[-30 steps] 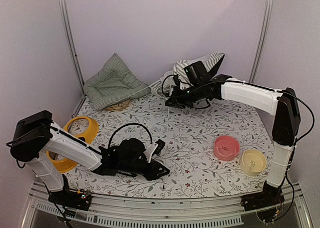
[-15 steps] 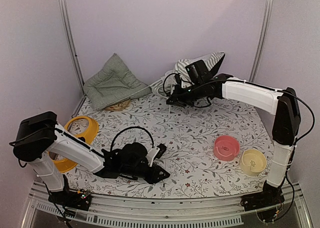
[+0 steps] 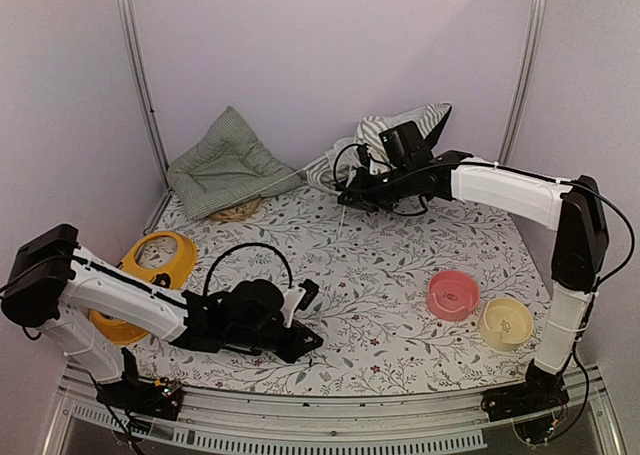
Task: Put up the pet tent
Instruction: Pass from the right arm to the left
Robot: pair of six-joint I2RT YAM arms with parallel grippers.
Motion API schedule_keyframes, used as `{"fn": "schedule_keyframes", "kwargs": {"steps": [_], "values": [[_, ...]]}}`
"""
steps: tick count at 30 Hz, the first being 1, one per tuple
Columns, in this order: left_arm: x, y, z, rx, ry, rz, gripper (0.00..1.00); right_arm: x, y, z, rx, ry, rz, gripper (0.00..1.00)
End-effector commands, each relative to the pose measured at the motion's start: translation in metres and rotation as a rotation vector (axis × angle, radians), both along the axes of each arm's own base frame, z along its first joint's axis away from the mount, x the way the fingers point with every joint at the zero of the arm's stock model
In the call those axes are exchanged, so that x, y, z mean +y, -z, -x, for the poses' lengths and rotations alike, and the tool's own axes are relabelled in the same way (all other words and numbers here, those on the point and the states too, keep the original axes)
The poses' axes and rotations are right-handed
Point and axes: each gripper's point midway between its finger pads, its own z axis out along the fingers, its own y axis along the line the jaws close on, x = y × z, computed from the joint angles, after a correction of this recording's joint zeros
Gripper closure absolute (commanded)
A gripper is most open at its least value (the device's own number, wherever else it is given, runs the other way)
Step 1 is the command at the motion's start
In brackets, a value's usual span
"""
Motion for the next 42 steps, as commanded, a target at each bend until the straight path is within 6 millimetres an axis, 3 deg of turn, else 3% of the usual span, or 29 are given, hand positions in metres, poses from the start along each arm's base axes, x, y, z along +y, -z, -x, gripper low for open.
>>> {"fn": "schedule_keyframes", "kwargs": {"steps": [1, 6, 14, 20, 26, 34, 42], "values": [[-0.007, -0.067, -0.031, -0.171, -0.090, 0.120, 1.00, -0.035, 0.025, -0.005, -0.013, 0.076, 0.114, 0.76], [-0.002, -0.085, -0.038, -0.202, -0.128, 0.143, 1.00, -0.048, 0.013, 0.006, -0.055, 0.074, 0.130, 0.45], [0.001, -0.101, -0.046, -0.209, -0.159, 0.168, 1.00, -0.073, 0.001, 0.023, -0.083, 0.096, 0.183, 0.19], [0.002, -0.103, -0.049, -0.191, -0.166, 0.177, 1.00, -0.078, -0.001, 0.041, -0.080, 0.041, 0.187, 0.01], [0.000, -0.105, -0.047, -0.180, -0.146, 0.185, 1.00, -0.075, 0.021, 0.065, -0.034, -0.026, 0.184, 0.01], [-0.009, -0.087, -0.043, -0.144, -0.108, 0.164, 1.00, -0.036, -0.048, 0.075, -0.166, -0.157, -0.131, 0.01], [-0.007, -0.075, -0.046, -0.099, -0.124, 0.162, 1.00, -0.039, -0.069, 0.080, -0.229, -0.176, -0.150, 0.01]]}}
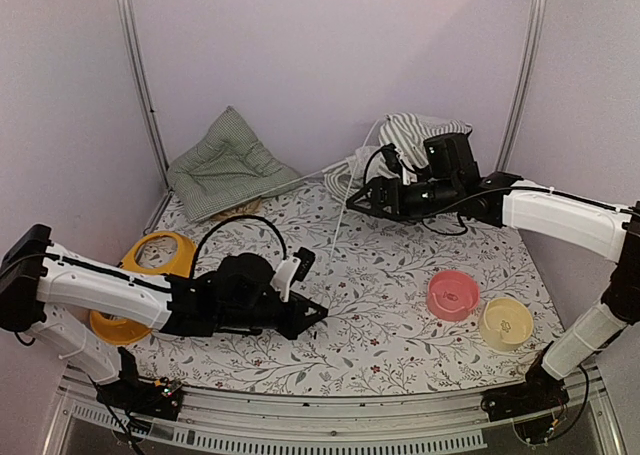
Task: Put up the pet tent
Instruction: Pass from the right arm to the left
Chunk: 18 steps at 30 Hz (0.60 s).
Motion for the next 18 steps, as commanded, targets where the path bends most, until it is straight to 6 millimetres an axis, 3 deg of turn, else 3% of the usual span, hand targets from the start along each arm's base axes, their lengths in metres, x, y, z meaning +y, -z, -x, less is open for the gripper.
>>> {"fn": "schedule_keyframes", "kwargs": {"steps": [1, 5, 7, 10, 11, 15, 18], "values": [[-0.002, -0.008, -0.022, 0.007, -0.070, 0.055, 1.00, -0.002, -0.030, 0.012, -0.076, -0.037, -0.049, 0.01], [-0.002, -0.012, -0.022, 0.006, -0.066, 0.068, 1.00, -0.015, -0.026, 0.015, -0.098, -0.003, -0.016, 0.01], [-0.002, -0.013, -0.022, 0.005, -0.064, 0.070, 1.00, -0.030, -0.029, 0.006, -0.123, 0.071, 0.018, 0.01], [-0.001, -0.014, -0.021, 0.005, -0.060, 0.073, 1.00, -0.072, -0.027, -0.019, -0.124, 0.237, 0.106, 0.01], [-0.001, -0.015, -0.021, 0.003, -0.059, 0.075, 1.00, -0.088, -0.040, -0.029, -0.147, 0.299, 0.114, 0.03], [0.002, -0.019, -0.020, -0.005, -0.058, 0.076, 1.00, -0.156, -0.051, -0.068, -0.164, 0.509, 0.159, 0.17], [0.003, -0.025, -0.020, -0.015, -0.056, 0.084, 1.00, -0.175, -0.051, -0.096, -0.185, 0.562, 0.202, 0.28]]}}
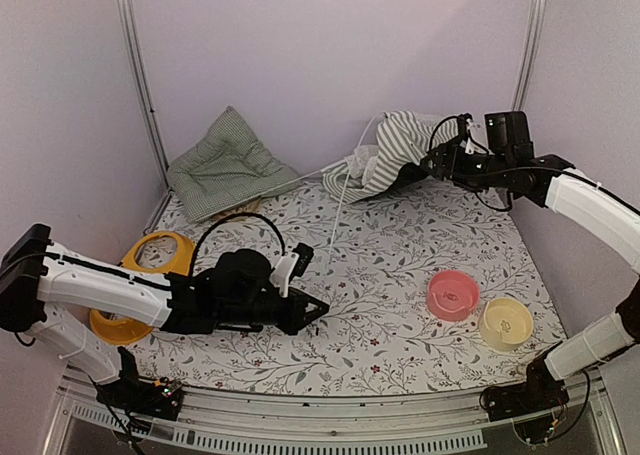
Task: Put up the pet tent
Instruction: Pass from the right arm to the left
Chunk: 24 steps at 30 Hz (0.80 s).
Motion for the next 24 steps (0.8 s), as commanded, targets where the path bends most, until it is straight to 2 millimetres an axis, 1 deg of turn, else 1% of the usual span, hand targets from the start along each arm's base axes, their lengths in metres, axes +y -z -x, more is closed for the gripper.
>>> {"fn": "schedule_keyframes", "kwargs": {"steps": [1, 2, 3, 4, 6, 10, 14, 17, 19, 24], "values": [[0.004, -0.020, -0.014, -0.034, -0.043, 0.044, 1.00, -0.033, -0.009, -0.037, -0.051, 0.112, 0.107, 0.31], [0.004, -0.021, -0.014, -0.035, -0.042, 0.044, 1.00, -0.030, -0.010, -0.046, -0.064, 0.101, 0.124, 0.33], [0.004, -0.021, -0.014, -0.036, -0.038, 0.042, 1.00, -0.026, -0.017, -0.054, -0.096, 0.082, 0.139, 0.35], [0.004, -0.022, -0.013, -0.038, -0.034, 0.040, 1.00, -0.023, -0.020, -0.061, -0.124, 0.062, 0.161, 0.36], [0.002, -0.025, -0.013, -0.044, -0.029, 0.039, 1.00, -0.018, -0.030, -0.076, -0.189, 0.050, 0.183, 0.35], [0.001, -0.026, -0.012, -0.043, -0.017, 0.040, 1.00, -0.012, -0.043, -0.107, -0.283, 0.043, 0.260, 0.34], [0.001, -0.031, -0.012, -0.051, -0.012, 0.041, 1.00, 0.005, -0.043, -0.134, -0.325, 0.002, 0.304, 0.35], [0.000, -0.035, -0.013, -0.061, -0.010, 0.043, 1.00, 0.011, -0.033, -0.148, -0.326, 0.001, 0.352, 0.37], [-0.001, -0.037, -0.013, -0.066, -0.006, 0.039, 1.00, 0.014, -0.028, -0.155, -0.337, -0.021, 0.395, 0.40], [-0.001, -0.041, -0.013, -0.072, -0.002, 0.037, 1.00, 0.032, -0.021, -0.158, -0.351, -0.041, 0.449, 0.41]]}}
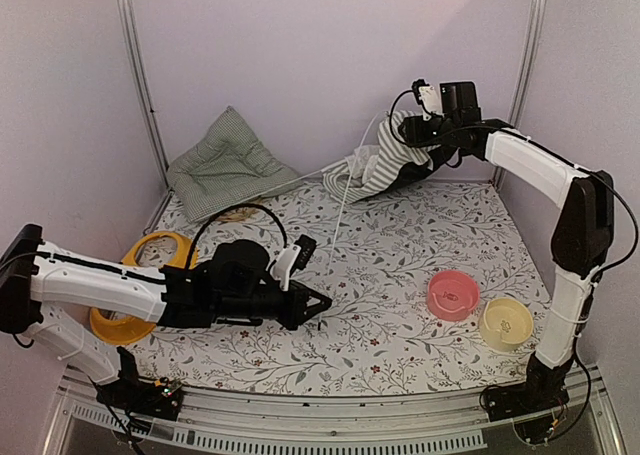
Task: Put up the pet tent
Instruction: Pass from the right arm to the left, then pick up the tent fabric from the tent.
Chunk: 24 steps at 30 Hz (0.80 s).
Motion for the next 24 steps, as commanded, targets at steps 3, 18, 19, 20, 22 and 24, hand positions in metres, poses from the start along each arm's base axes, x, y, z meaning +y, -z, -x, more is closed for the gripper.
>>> {"fn": "schedule_keyframes", "kwargs": {"steps": [3, 18, 19, 20, 22, 24], "values": [[0.003, -0.024, -0.016, -0.046, -0.040, 0.029, 1.00, 0.022, 0.004, -0.006, -0.043, -0.002, 0.114, 0.41], [0.007, -0.043, -0.015, -0.057, -0.044, 0.065, 1.00, 0.023, 0.002, -0.018, -0.051, 0.031, 0.130, 1.00], [0.008, -0.044, -0.016, -0.058, -0.047, 0.068, 1.00, 0.024, 0.002, -0.017, -0.050, 0.026, 0.128, 1.00], [0.008, -0.044, -0.016, -0.057, -0.047, 0.070, 1.00, 0.025, 0.001, -0.016, -0.052, 0.024, 0.127, 1.00], [0.009, -0.044, -0.016, -0.056, -0.046, 0.067, 1.00, 0.025, -0.002, -0.016, -0.061, 0.015, 0.128, 0.88], [0.009, -0.043, -0.015, -0.054, -0.045, 0.066, 1.00, 0.024, -0.006, -0.017, -0.067, 0.001, 0.128, 0.70]]}}
